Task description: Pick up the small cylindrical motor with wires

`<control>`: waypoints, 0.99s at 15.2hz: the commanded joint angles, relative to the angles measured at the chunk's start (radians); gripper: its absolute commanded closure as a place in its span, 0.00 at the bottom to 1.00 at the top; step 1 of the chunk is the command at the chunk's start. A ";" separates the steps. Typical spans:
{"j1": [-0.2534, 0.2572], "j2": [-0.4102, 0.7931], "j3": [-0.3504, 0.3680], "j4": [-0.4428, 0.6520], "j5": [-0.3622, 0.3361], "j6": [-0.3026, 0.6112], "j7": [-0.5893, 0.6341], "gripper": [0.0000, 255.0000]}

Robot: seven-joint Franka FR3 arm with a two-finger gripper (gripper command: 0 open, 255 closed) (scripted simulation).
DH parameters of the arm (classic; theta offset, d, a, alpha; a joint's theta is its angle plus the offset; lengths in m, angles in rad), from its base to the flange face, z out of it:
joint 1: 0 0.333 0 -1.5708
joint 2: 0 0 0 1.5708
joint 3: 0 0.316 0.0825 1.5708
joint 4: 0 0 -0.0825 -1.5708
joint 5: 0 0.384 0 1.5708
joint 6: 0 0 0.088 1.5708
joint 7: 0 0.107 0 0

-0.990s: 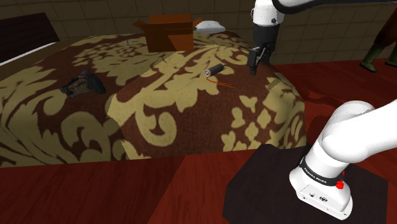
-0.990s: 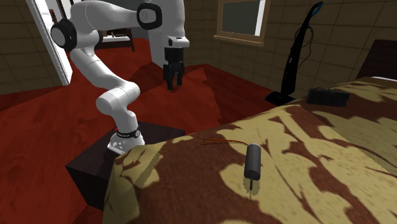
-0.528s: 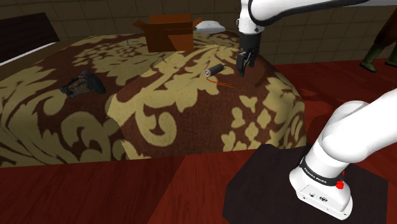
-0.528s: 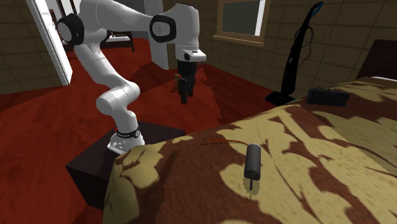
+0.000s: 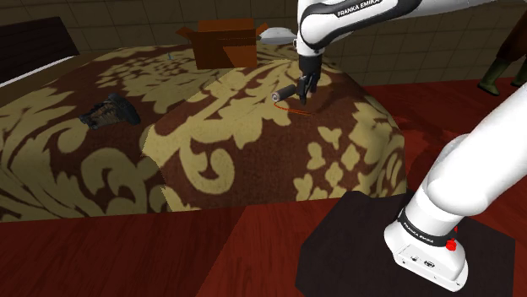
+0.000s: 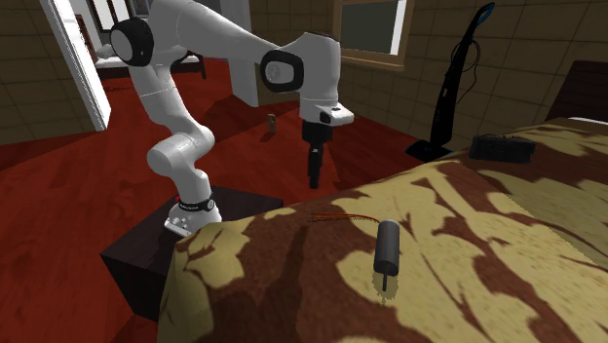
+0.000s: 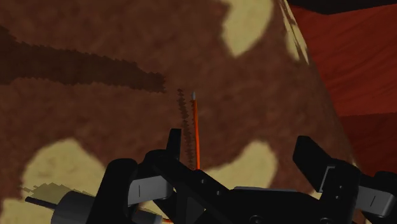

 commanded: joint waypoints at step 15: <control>-0.006 0.304 -0.024 0.124 0.031 0.175 -0.131 0.00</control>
